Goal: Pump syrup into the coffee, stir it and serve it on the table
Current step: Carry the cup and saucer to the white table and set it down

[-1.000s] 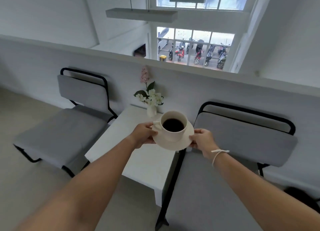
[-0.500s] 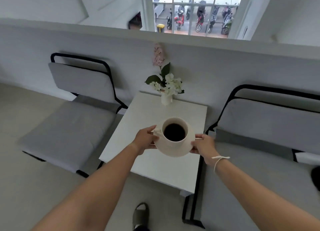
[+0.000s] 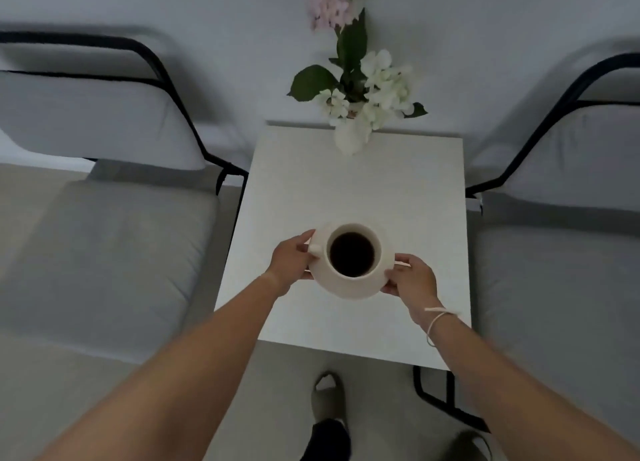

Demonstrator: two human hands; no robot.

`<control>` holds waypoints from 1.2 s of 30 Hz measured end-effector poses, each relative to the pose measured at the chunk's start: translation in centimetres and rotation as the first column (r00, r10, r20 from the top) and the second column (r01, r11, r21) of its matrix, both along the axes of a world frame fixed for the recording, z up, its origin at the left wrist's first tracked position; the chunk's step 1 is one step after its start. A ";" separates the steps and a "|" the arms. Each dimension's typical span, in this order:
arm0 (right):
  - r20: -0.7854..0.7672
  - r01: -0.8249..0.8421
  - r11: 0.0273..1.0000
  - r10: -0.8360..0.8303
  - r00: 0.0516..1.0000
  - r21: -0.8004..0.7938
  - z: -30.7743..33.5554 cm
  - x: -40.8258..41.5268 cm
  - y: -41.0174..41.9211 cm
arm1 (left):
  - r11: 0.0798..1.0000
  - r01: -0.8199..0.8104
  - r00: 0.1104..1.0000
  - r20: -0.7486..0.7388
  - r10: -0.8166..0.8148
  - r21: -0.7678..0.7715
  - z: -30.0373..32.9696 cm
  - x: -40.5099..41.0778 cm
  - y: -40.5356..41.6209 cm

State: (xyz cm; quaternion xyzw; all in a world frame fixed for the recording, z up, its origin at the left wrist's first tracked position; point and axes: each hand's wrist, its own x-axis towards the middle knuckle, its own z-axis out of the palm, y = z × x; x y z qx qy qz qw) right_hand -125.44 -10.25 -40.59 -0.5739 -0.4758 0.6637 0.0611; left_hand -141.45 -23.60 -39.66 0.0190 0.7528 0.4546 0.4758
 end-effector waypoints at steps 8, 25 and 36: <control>0.040 0.030 0.999 -0.029 0.999 -0.031 -8.5 -2.4 -0.6 | 0.999 -0.011 1.000 0.027 0.012 -0.034 -8.4 -2.2 -0.1; 0.104 0.033 0.999 -0.035 0.994 0.022 -12.5 -1.5 -2.3 | 0.999 0.043 0.997 -0.067 -0.045 -0.034 -12.5 -1.4 -1.5; 0.179 -0.031 0.981 -0.004 0.984 0.192 -14.1 -1.2 -3.2 | 0.994 0.094 0.978 -0.180 -0.103 -0.060 -13.7 -0.4 -1.5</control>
